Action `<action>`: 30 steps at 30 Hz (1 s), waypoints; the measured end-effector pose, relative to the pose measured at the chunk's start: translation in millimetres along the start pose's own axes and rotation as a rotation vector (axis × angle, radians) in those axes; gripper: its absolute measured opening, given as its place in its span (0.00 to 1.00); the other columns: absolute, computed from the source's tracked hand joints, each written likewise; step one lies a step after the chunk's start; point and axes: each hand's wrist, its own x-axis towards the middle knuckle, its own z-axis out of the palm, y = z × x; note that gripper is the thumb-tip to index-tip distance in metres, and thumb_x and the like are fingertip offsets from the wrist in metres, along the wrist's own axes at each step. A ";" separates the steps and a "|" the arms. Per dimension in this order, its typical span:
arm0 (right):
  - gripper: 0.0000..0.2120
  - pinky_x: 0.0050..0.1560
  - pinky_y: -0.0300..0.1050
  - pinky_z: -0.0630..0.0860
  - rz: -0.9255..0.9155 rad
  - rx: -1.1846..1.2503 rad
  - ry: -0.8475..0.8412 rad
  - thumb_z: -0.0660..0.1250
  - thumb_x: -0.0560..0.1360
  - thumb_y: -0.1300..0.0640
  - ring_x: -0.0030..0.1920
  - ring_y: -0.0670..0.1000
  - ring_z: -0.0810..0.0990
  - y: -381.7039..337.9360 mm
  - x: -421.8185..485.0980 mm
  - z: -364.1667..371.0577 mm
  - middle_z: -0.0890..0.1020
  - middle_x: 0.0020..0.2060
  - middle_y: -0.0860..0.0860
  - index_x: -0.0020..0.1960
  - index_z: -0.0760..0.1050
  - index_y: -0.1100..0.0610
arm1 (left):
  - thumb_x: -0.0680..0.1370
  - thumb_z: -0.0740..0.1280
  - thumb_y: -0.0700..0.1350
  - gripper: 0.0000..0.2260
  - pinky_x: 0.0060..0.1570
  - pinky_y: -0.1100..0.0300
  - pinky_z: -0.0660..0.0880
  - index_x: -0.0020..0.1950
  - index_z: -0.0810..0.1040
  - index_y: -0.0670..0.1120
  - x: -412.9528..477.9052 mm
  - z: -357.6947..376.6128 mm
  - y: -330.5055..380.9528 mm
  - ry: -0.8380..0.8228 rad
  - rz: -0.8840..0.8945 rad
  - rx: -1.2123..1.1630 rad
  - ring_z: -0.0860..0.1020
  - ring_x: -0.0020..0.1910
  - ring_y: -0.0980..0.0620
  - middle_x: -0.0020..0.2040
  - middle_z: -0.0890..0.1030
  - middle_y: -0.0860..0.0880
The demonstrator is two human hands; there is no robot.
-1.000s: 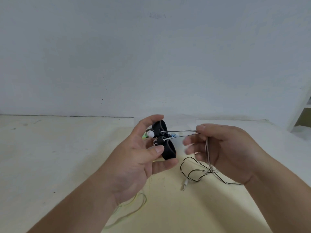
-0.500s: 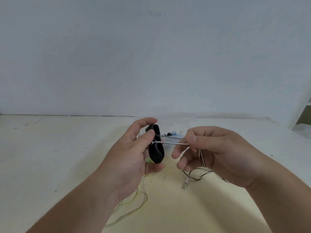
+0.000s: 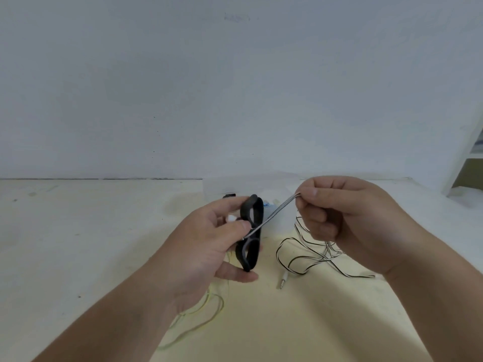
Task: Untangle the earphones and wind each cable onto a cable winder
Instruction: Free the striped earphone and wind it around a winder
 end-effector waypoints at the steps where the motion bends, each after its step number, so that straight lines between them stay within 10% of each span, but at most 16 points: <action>1: 0.06 0.31 0.45 0.53 -0.008 0.009 0.027 0.69 0.70 0.61 0.27 0.50 0.60 0.9 0.9 -0.1 0.66 0.27 0.53 0.34 0.79 0.59 | 0.80 0.65 0.36 0.15 0.35 0.50 0.81 0.52 0.86 0.54 -0.9 2.3 -1.4 -0.023 0.002 0.022 0.84 0.42 0.44 0.44 0.80 0.44; 12: 0.12 0.29 0.43 0.56 0.008 -0.269 0.191 0.66 0.79 0.61 0.28 0.51 0.61 18.2 7.4 -0.1 0.68 0.29 0.56 0.37 0.79 0.59 | 0.73 0.71 0.40 0.09 0.38 0.47 0.81 0.51 0.85 0.47 -6.3 7.4 -2.1 -0.231 0.037 0.023 0.83 0.47 0.50 0.45 0.83 0.47; 30: 0.16 0.35 0.47 0.60 0.115 -0.517 -0.344 0.59 0.81 0.48 0.31 0.49 0.63 31.5 1.4 23.4 0.68 0.29 0.44 0.43 0.81 0.54 | 0.81 0.63 0.40 0.10 0.35 0.52 0.81 0.59 0.79 0.40 3.8 -7.2 2.9 0.029 0.079 -0.034 0.82 0.41 0.41 0.49 0.83 0.39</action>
